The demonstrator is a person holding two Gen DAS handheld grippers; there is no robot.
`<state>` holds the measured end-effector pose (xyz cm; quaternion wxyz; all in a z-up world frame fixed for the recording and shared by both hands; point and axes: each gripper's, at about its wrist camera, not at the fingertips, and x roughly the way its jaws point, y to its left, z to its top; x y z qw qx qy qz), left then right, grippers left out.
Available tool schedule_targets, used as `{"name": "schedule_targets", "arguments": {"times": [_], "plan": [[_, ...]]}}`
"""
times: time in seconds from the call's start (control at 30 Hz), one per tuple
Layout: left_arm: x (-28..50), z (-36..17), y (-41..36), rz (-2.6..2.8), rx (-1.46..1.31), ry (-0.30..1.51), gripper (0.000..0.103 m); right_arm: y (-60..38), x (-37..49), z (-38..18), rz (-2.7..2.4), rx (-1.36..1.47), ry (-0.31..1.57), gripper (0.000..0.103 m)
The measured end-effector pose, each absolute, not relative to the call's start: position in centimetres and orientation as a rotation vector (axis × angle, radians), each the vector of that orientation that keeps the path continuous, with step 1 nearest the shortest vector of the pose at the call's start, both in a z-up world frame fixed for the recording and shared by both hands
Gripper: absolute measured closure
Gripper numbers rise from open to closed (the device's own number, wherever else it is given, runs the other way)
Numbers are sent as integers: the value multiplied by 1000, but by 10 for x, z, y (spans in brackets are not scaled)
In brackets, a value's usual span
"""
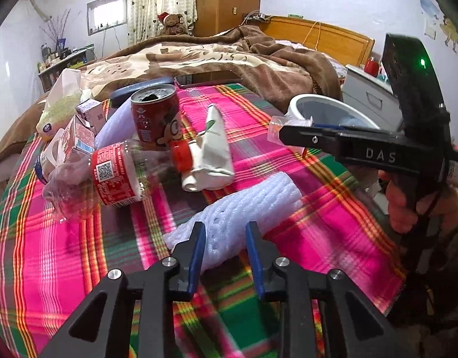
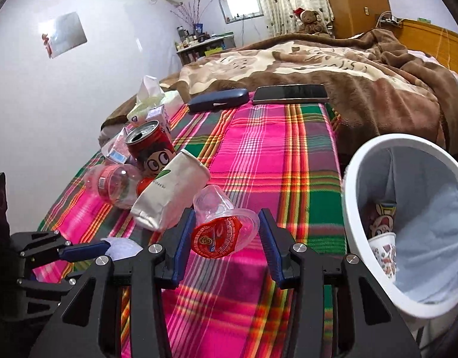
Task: Collect trash
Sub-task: 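Grasp the clear plastic cup with the right gripper while the left gripper holds the foam net, then carry the foam net and plastic cup over the bin and open both grippers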
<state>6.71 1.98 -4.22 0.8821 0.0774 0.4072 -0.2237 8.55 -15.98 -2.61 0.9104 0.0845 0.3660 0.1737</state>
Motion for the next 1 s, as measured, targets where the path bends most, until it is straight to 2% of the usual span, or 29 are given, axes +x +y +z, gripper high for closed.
{"name": "schedule_targets", "arguments": {"times": [0.1, 0.37, 0.4, 0.47, 0.5, 0.53, 0.93, 1.0], "plan": [[61, -38, 13, -467, 158, 839, 79, -164, 79, -25, 357, 179, 745, 58], [65, -35, -1, -438, 132, 820, 79, -181, 63, -22, 323, 214, 727, 58], [70, -36, -1, -423, 126, 826, 75, -183, 62, -22, 317, 214, 726, 58], [78, -38, -1, -418, 120, 840, 62, -186, 60, -22, 312, 223, 724, 58], [81, -38, -1, -398, 134, 836, 52, -188, 59, -22, 310, 227, 722, 58], [83, -38, -3, -398, 154, 835, 47, -189, 59, -22, 309, 230, 720, 58], [88, -56, -20, -485, 192, 909, 47, -197, 53, -26, 316, 255, 718, 58], [81, -57, -25, -479, 235, 896, 52, -199, 51, -26, 313, 266, 714, 58]]}}
